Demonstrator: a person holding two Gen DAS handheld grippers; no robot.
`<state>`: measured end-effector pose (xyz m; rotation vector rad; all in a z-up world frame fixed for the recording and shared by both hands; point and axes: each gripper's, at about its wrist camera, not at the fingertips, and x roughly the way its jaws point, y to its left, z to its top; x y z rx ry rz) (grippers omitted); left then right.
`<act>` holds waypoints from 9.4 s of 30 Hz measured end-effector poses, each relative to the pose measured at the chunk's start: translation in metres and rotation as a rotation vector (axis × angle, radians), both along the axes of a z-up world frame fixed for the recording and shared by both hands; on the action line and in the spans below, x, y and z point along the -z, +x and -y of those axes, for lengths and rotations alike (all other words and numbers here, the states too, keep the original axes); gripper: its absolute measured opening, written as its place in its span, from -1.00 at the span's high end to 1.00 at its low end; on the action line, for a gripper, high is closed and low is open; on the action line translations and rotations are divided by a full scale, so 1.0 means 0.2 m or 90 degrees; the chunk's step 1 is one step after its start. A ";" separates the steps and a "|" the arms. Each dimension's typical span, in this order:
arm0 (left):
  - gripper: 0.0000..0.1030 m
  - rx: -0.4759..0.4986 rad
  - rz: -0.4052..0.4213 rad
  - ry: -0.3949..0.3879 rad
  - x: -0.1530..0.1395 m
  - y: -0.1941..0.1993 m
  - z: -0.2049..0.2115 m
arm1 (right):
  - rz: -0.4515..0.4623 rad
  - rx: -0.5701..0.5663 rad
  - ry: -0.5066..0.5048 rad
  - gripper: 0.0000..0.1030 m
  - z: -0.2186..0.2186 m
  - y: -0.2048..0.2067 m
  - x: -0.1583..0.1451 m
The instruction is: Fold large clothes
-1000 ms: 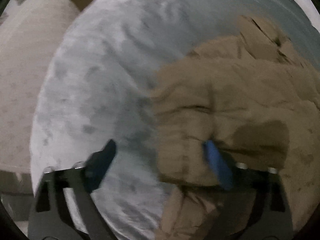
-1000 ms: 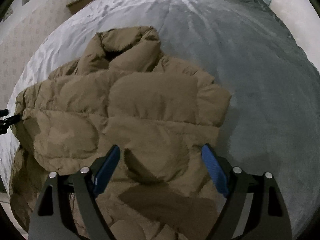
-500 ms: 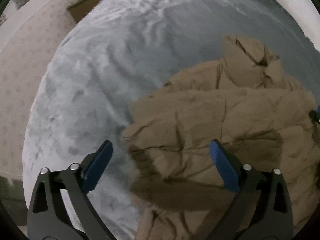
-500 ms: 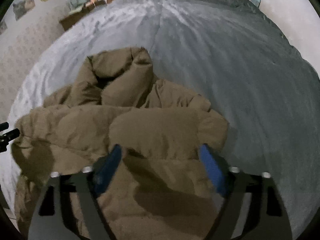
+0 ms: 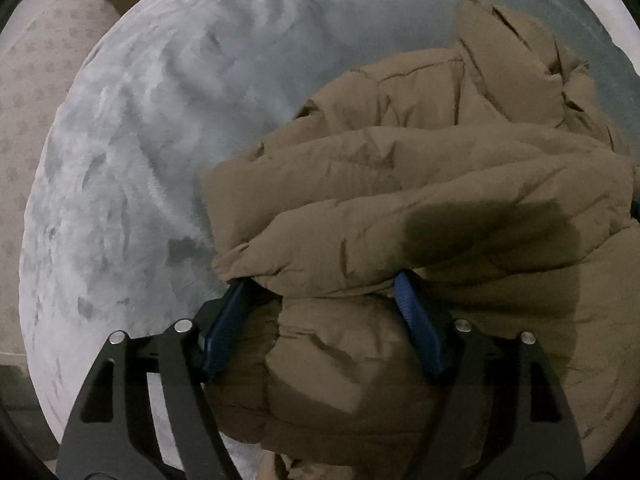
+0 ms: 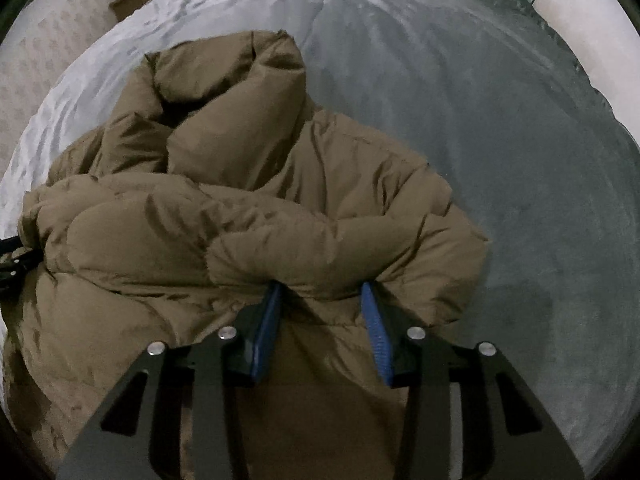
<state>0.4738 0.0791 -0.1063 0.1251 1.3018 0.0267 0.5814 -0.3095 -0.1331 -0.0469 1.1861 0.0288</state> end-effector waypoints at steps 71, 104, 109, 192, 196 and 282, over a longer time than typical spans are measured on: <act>-0.94 -0.115 0.109 -0.070 -0.37 -1.06 0.02 | 0.168 0.020 0.080 -0.61 0.09 -1.07 -0.33; -0.94 -0.115 0.249 -0.060 -0.26 -1.45 -0.01 | 0.279 0.114 0.131 -0.90 0.16 -1.59 -0.27; -0.94 -0.130 0.248 -0.074 -0.20 -1.55 -0.08 | 0.313 0.114 0.042 -0.90 0.15 -1.73 -0.30; 0.39 0.032 0.324 -0.132 -0.21 -1.74 -0.06 | 0.290 0.066 0.044 0.42 0.38 -2.01 -0.18; 0.39 0.042 0.342 -0.130 -0.29 -1.70 -0.04 | 0.318 0.051 0.042 0.42 0.36 -1.96 -0.28; -0.94 -0.037 0.216 -0.059 -0.31 0.02 -0.10 | 0.217 0.111 0.059 -0.65 0.85 -0.15 -0.39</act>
